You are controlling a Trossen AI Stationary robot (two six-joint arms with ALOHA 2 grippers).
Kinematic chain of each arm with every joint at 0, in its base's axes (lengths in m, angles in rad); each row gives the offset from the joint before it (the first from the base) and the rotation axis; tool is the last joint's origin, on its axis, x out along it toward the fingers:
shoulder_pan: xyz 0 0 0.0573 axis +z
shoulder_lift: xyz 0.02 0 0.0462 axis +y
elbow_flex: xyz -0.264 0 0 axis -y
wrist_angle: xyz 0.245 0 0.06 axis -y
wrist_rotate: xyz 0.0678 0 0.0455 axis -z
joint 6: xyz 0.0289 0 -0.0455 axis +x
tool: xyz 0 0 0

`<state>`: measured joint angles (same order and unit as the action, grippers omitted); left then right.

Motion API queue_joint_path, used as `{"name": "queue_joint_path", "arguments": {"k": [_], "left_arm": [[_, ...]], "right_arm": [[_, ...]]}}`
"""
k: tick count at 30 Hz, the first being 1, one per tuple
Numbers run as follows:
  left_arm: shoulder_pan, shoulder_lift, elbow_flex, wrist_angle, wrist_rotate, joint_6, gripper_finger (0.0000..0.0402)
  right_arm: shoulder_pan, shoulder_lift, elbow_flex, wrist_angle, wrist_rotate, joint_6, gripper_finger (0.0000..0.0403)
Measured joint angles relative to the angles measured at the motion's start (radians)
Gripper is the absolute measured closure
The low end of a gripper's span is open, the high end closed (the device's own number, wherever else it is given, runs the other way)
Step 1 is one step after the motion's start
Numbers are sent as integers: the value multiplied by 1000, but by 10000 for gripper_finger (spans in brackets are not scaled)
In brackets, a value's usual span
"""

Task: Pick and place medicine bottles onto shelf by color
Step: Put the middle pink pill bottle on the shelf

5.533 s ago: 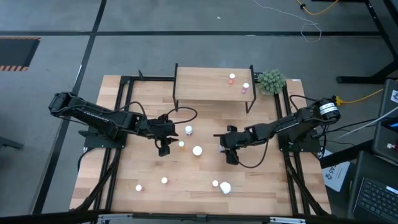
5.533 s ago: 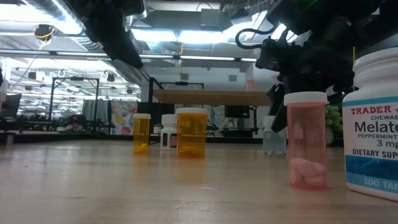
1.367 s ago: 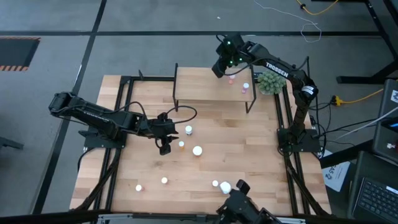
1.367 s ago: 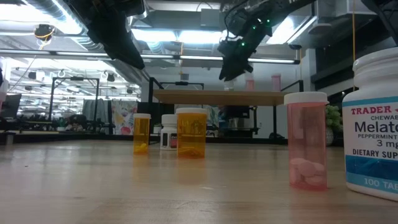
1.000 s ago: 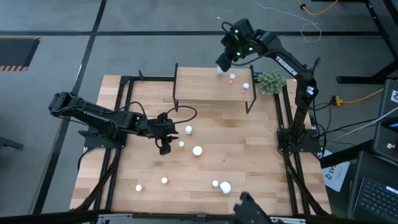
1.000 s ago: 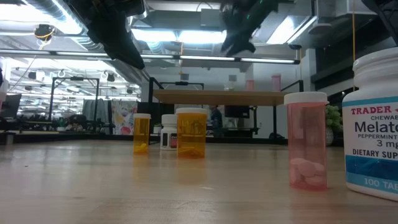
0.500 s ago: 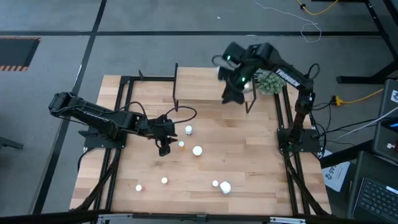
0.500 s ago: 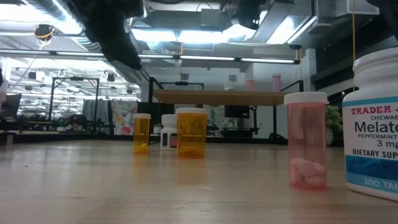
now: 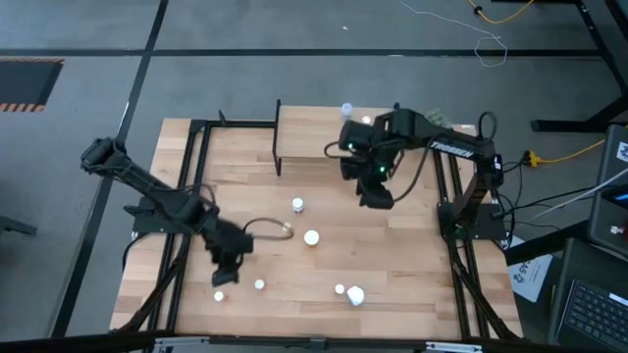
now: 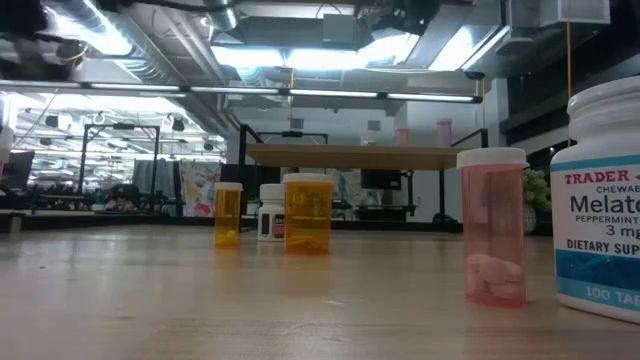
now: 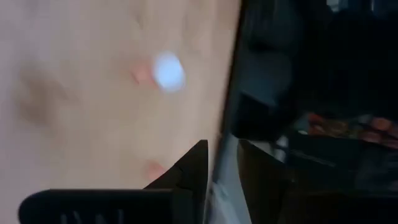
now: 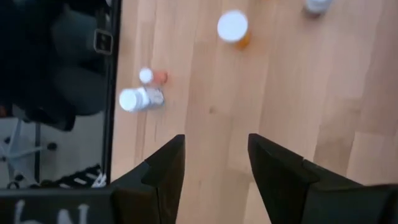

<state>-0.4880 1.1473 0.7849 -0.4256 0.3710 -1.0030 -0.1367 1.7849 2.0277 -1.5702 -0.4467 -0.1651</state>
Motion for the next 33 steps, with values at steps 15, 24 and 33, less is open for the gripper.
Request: {"name": "queue_joint_path", "arguments": {"k": [15, 24, 33], "left_arm": [[-530, 40, 0, 260, -375, -878, 322], [-612, 150, 0, 148, -471, -956, 323], [-527, 189, 48, 334, -486, -723, 349]], "right_arm": [[47, -3, -184, 11, 10, 8, 224], [63, -2, -215, 52, 10, 58, 224], [101, -2, -215, 57, 9, 59, 224]]}}
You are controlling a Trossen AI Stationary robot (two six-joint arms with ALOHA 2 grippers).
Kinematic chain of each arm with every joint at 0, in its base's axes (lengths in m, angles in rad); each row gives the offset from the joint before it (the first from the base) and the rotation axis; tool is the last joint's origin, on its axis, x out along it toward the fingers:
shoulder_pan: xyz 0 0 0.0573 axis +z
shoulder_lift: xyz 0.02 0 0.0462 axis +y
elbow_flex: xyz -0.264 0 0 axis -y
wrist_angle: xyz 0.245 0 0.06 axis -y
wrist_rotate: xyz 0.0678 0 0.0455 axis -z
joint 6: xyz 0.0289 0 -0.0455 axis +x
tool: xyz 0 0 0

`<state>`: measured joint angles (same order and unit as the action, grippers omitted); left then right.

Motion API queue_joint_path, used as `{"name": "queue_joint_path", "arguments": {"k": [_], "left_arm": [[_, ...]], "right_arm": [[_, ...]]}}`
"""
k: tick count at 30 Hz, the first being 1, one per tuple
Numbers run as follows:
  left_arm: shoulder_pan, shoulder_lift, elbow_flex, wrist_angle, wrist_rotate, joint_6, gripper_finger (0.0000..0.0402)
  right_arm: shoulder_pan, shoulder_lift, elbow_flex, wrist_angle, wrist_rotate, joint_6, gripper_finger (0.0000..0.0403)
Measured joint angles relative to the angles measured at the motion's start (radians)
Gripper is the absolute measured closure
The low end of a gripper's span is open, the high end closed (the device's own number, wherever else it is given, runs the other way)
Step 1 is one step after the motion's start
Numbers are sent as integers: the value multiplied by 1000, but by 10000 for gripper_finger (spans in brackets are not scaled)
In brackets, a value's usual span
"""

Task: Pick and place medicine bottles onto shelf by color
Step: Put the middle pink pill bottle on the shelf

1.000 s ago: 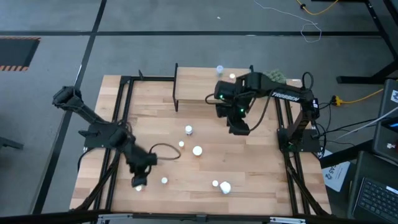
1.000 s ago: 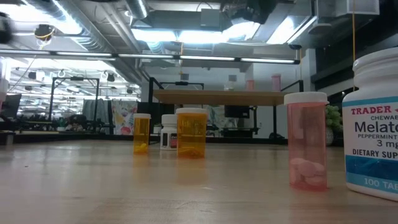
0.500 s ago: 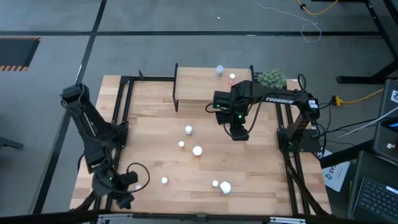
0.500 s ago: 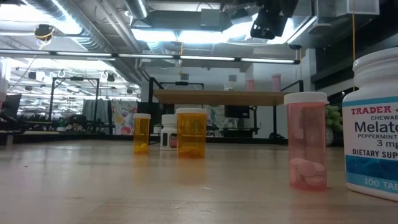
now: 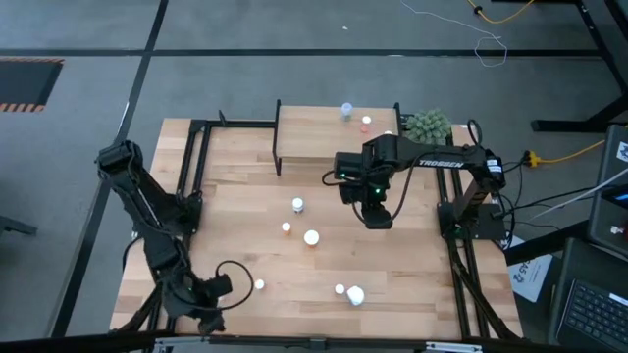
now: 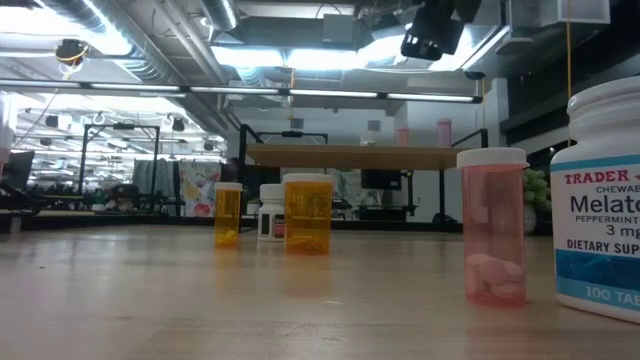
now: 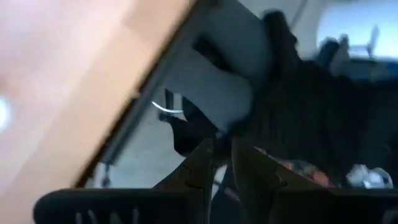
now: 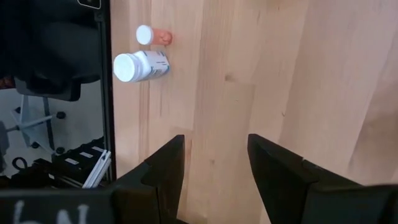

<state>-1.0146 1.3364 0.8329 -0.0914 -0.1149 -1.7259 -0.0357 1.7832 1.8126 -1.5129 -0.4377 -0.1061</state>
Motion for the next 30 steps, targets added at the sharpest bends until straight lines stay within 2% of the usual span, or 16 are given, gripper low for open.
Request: {"name": "queue_joint_path", "arguments": {"k": [4, 8, 10, 12, 14, 16, 18, 21, 25, 27, 30], "left_arm": [[0, -24, 128, 27, -77, 159, 352], [-16, -25, 332, 70, -251, 452, 349], [-28, 1, 439, 100, -300, 615, 348], [-30, 37, 538, 72, -341, 744, 349], [-29, 85, 630, -21, -388, 787, 351], [-27, 140, 715, -174, -436, 734, 352], [-28, 195, 801, -362, -475, 610, 351], [-29, 274, 916, -661, -482, 436, 348], [-18, 361, 997, -1005, -483, 342, 351], [-5, 395, 1001, -1147, -416, 274, 352], [10, 446, 1001, -1325, -239, 132, 350]], "right_arm": [[12, 0, 0, 3, 0, -4, 224], [22, 0, 0, 16, 0, -8, 224], [27, 0, 0, 20, 0, -29, 224], [31, 0, 0, 23, 0, -52, 224], [34, 0, 0, 28, 0, -58, 224], [38, 0, 0, 30, 1, -61, 224], [39, 0, 0, 30, 1, -62, 224], [39, 0, 0, 30, 1, -62, 224], [39, 0, 0, 29, 1, -60, 224], [39, 0, 0, 29, 0, -56, 224], [39, 0, 0, 29, 1, -55, 224]]}}
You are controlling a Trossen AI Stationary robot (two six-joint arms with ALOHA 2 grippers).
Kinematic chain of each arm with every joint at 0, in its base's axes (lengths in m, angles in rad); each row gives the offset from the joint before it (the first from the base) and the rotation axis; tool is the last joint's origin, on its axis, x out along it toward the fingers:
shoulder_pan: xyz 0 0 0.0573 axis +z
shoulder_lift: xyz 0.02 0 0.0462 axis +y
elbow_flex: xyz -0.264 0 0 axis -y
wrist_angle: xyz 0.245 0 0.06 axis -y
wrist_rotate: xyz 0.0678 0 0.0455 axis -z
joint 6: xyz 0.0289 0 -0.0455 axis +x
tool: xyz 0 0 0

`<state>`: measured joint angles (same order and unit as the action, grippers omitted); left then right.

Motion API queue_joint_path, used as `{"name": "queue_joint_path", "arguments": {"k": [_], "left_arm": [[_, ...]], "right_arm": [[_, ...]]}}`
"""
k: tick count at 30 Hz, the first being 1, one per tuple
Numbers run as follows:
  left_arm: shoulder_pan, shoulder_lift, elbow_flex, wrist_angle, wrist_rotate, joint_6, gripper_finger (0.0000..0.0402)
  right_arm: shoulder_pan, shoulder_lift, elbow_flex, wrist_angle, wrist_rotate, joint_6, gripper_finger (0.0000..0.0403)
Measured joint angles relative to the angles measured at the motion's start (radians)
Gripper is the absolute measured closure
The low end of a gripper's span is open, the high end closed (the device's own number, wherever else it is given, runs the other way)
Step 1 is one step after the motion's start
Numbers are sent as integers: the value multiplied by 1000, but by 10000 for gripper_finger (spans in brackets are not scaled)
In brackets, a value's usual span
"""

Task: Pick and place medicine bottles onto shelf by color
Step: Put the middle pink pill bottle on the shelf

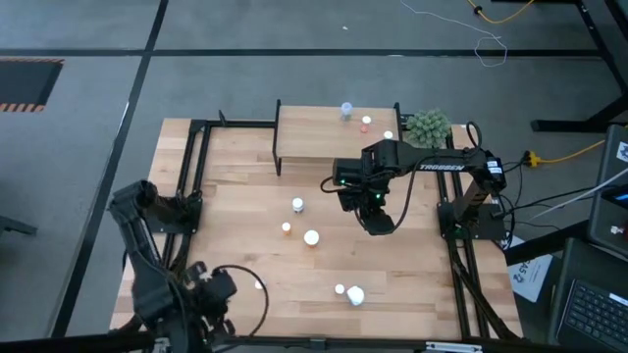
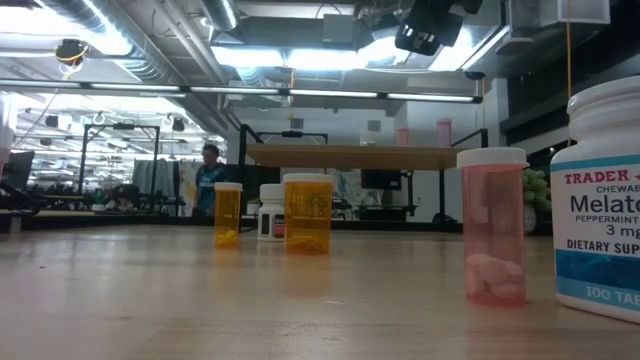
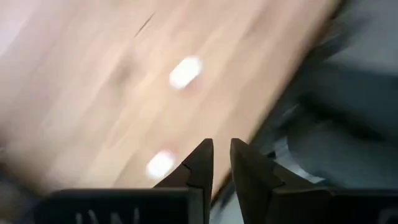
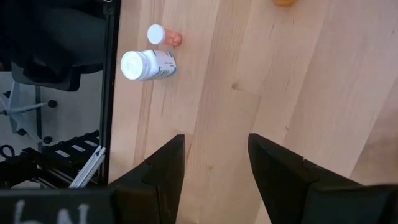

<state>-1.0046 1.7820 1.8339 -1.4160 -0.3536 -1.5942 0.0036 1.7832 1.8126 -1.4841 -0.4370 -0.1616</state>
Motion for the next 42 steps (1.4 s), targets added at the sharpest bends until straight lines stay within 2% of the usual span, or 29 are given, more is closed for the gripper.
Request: {"name": "queue_joint_path", "arguments": {"k": [1, 3, 11, 16, 21, 25, 29, 31, 33, 38, 42], "left_arm": [[4, 17, 0, -38, 26, -31, 349], [6, 55, 0, -66, 16, -53, 348], [29, 171, -1, -30, 2, 40, 350], [65, 211, -1, 4, 21, 33, 349], [116, 202, 0, 16, 137, 98, 352], [133, 196, 0, -38, 139, 192, 349], [108, 175, 0, -156, 134, 177, 353], [93, 172, -11, -158, 91, 211, 356], [67, 162, -15, -154, 0, 215, 357], [91, 158, -15, -140, -128, 280, 357], [128, 160, -13, -102, -145, 332, 357]], "right_arm": [[0, 0, 0, 0, 0, 0, 224], [0, 0, 0, 0, 0, -1, 224], [0, 0, 0, 7, 0, -1, 224], [0, 0, 0, 9, 0, -2, 224], [0, 0, 0, 18, 0, -2, 224], [0, 0, 0, 35, 0, -3, 224], [0, 0, 0, 37, 0, -4, 224], [0, 0, 0, 37, 0, -4, 224], [0, 0, 0, 37, 0, -4, 224], [0, 0, 0, 37, 0, -5, 224], [0, 0, 0, 0, 0, -9, 224]]}}
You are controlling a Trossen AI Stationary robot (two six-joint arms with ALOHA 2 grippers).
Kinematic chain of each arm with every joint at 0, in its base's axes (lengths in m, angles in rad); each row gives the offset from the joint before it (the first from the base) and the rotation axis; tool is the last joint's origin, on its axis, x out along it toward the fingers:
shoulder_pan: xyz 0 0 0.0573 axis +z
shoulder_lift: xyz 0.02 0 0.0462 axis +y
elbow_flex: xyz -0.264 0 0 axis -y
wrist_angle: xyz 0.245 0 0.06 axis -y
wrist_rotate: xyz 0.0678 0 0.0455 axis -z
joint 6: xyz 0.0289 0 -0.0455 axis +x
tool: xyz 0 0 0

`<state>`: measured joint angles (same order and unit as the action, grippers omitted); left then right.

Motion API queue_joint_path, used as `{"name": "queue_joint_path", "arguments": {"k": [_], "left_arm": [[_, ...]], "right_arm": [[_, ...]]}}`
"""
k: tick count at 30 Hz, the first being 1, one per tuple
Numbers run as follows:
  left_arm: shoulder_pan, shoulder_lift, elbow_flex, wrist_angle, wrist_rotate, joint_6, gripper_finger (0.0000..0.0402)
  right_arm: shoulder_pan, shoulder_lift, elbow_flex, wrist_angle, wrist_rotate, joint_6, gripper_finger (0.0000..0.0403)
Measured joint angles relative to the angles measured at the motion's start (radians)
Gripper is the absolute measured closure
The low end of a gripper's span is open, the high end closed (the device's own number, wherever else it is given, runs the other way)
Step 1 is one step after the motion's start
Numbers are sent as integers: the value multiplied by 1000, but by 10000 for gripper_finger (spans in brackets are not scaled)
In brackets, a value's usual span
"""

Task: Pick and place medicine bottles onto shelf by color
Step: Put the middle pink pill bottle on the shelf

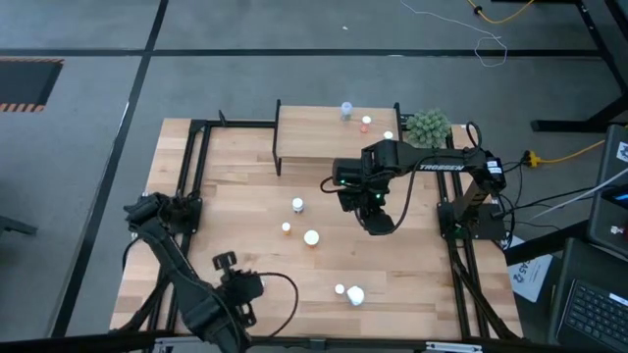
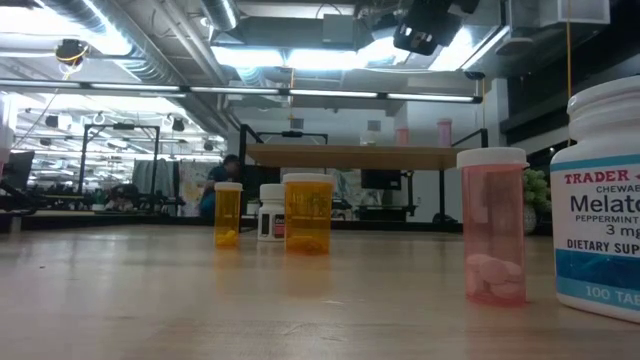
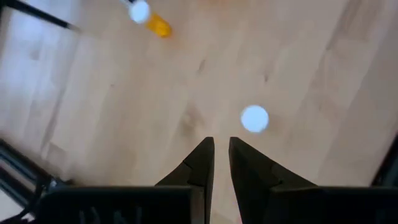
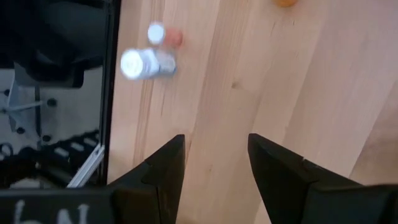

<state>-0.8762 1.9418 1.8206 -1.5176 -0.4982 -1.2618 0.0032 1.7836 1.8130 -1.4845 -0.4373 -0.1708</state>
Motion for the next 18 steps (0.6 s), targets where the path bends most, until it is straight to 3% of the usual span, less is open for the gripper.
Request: {"name": "queue_joint_path", "arguments": {"k": [9, 18], "left_arm": [[81, 2, 0, 140, 20, 18, 357], [100, 2, 0, 121, 65, 10, 357]], "right_arm": [[0, 0, 0, -83, 0, -51, 224], [0, 0, 0, -83, 0, -58, 224]]}}
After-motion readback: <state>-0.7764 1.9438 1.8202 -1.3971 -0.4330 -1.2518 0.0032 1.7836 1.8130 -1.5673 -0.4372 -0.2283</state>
